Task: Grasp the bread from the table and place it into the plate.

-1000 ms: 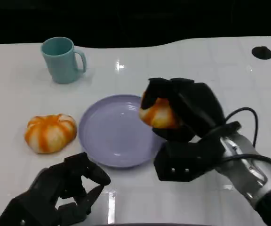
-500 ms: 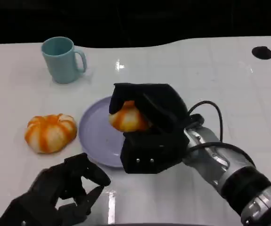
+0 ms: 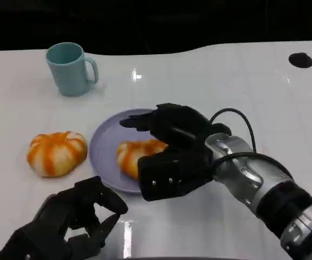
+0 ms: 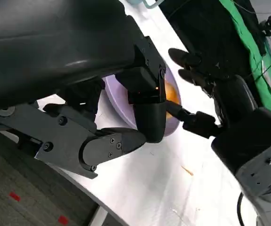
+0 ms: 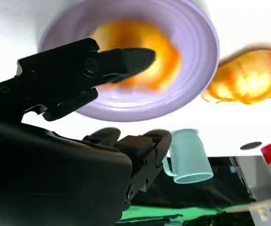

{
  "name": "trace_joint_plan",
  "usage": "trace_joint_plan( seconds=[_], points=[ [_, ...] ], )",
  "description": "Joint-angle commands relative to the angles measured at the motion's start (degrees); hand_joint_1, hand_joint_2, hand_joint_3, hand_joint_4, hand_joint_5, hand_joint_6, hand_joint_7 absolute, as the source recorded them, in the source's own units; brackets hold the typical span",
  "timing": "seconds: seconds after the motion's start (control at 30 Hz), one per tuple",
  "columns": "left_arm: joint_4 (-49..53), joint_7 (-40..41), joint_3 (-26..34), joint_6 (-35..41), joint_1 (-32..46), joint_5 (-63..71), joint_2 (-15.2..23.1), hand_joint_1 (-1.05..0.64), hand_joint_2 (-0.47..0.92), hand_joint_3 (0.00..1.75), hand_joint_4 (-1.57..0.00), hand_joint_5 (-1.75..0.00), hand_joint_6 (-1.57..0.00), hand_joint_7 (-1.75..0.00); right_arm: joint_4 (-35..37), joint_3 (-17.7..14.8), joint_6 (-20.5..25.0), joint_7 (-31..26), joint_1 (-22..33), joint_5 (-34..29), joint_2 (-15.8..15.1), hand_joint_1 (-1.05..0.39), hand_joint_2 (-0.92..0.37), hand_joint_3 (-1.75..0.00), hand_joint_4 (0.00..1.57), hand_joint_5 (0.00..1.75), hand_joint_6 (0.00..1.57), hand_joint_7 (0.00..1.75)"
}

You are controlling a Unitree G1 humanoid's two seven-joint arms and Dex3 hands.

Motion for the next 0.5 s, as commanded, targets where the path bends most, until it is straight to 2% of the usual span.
trace_joint_plan(
  seconds=[0.03, 0.27, 0.5],
  points=[
    [-0.21, 0.64, 0.26, -0.75, 0.07, 0.85, 0.63, -0.28, 0.76, 0.75, -0.74, -1.75, -0.62, -1.3, -3.29, 0.29, 1.58, 2.42, 0.89, 0.36, -1.57, -0.78, -0.92, -0.26, 0.0, 0.23, 0.22, 0.0],
    [0.0, 0.56, 0.32, -0.74, -0.03, 0.74, 0.41, -0.27, 0.77, 0.75, -0.74, -1.75, -0.62, -1.29, -10.25, -0.21, 2.62, 6.04, 3.79, 0.93, -4.0, -0.79, -0.92, -0.24, 0.02, 0.29, 0.22, 0.0],
    [0.07, 0.67, 0.13, -0.87, -0.11, 0.9, 0.28, -0.28, 0.77, 0.75, -0.75, -1.75, -0.63, -1.29, -23.16, -3.04, 0.54, 8.08, 10.45, 3.59, -10.15, -0.72, -0.92, -0.19, 0.08, 0.41, 0.29, 0.03]
  ],
)
